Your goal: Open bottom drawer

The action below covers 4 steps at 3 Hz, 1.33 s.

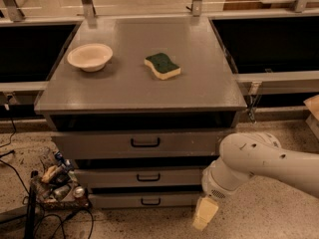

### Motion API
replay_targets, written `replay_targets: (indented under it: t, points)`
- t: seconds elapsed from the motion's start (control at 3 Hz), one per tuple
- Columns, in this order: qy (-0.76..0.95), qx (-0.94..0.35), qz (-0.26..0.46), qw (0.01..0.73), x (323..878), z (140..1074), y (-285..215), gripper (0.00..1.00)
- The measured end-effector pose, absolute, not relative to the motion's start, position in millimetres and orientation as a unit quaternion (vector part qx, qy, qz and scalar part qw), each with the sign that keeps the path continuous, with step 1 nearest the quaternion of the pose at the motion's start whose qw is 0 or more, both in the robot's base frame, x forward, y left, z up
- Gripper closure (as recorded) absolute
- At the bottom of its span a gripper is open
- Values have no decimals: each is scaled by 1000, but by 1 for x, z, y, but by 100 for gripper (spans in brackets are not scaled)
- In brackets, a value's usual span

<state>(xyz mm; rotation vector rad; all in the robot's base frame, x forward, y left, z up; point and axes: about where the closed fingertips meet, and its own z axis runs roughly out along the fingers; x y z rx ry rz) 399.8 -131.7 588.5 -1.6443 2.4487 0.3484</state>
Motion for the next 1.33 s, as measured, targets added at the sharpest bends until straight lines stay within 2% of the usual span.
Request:
replay_targets:
  t: [0.33, 0.67, 1.33]
  points:
    - [831, -525, 157, 92, 428, 535, -118, 0]
    - [830, -525, 158, 99, 425, 539, -117, 0]
    - [839, -512, 161, 95, 403, 467, -115, 0]
